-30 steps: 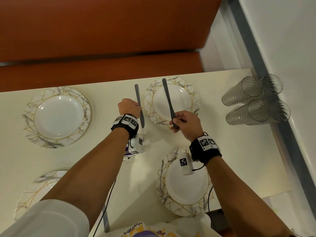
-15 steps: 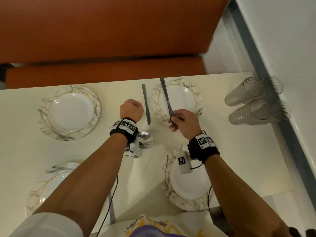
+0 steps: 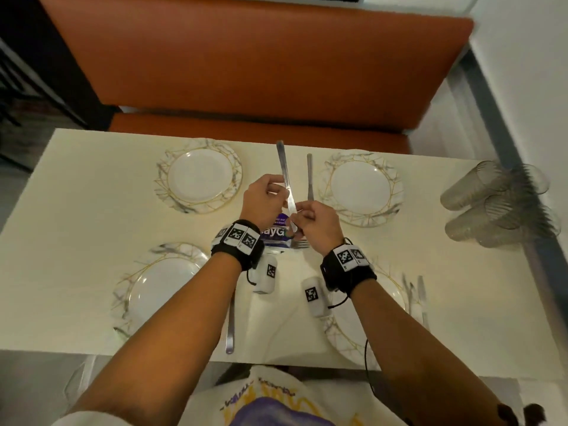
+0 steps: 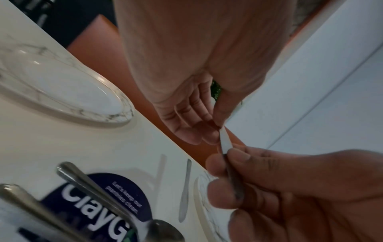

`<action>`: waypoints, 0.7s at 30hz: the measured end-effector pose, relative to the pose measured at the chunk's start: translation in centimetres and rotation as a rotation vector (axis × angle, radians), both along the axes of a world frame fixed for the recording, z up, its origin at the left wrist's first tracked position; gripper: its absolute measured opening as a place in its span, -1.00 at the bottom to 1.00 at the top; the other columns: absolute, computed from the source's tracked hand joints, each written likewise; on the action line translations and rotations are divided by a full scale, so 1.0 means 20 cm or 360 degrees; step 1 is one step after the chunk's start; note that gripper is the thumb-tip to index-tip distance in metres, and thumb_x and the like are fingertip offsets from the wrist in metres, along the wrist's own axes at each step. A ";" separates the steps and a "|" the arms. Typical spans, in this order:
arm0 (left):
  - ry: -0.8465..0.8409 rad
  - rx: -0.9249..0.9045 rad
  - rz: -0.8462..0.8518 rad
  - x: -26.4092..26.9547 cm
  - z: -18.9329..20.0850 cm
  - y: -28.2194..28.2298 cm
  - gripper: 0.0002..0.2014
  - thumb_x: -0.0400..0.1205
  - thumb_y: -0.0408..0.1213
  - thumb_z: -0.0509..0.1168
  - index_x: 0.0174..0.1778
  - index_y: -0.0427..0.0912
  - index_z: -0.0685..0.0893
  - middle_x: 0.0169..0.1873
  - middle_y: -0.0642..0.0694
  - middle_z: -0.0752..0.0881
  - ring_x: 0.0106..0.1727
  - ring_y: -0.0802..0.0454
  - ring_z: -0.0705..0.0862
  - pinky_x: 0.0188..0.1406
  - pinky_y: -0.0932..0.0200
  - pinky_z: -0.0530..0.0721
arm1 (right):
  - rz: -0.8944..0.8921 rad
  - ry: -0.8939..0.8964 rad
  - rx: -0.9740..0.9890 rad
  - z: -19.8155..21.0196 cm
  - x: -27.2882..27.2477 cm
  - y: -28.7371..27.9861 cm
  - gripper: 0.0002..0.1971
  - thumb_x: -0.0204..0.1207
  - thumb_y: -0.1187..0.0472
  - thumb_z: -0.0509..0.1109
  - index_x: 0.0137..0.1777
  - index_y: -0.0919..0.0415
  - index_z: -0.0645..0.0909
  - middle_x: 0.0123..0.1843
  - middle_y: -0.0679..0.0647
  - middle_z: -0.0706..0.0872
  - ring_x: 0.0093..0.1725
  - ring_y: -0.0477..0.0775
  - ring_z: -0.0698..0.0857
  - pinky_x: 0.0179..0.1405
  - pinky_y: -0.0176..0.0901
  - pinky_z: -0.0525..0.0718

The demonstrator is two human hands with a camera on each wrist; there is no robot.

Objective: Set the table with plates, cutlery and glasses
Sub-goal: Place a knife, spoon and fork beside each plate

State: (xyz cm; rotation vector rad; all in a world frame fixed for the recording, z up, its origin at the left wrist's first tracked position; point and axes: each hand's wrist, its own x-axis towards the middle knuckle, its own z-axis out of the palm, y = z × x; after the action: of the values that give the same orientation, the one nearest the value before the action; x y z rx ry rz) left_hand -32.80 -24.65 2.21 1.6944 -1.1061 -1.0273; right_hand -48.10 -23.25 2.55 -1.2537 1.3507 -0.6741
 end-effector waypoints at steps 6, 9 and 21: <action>0.0018 0.0037 0.0203 0.24 0.06 0.22 -0.76 0.67 -0.43 0.38 0.26 -0.20 0.69 -0.11 -0.23 0.83 -0.27 -0.02 0.83 -0.27 0.01 0.83 | 0.0254 0.0064 -0.0089 0.04 0.20 0.12 -0.85 0.57 0.30 0.48 0.13 0.23 0.74 -0.17 0.12 0.86 -0.33 0.02 0.84 -0.44 -0.29 0.71; 0.0047 0.0052 0.0268 0.36 0.08 0.29 -0.77 0.68 -0.42 0.38 0.24 -0.19 0.69 -0.11 -0.25 0.83 -0.26 -0.03 0.83 -0.30 0.06 0.82 | 0.0377 0.0134 -0.0132 0.03 0.29 0.16 -0.87 0.59 0.29 0.42 0.08 0.18 0.76 -0.27 0.07 0.86 -0.40 -0.06 0.82 -0.45 -0.35 0.66; -0.0082 0.0380 0.0424 1.31 -0.09 0.19 -0.81 0.71 -0.40 0.37 0.22 -0.20 0.74 -0.04 -0.20 0.86 -0.27 -0.09 0.83 -0.27 0.03 0.87 | 0.0256 0.0167 -0.0023 -0.05 0.88 0.11 -0.75 0.60 0.42 0.26 0.06 0.23 0.76 -0.18 0.15 0.87 -0.35 0.08 0.80 -0.49 -0.43 0.57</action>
State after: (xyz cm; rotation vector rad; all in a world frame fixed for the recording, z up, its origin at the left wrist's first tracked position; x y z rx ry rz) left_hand -6.64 -20.81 0.41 2.0059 -0.7845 -0.9787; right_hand -30.56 -20.96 1.58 -1.4093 1.3150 -0.5123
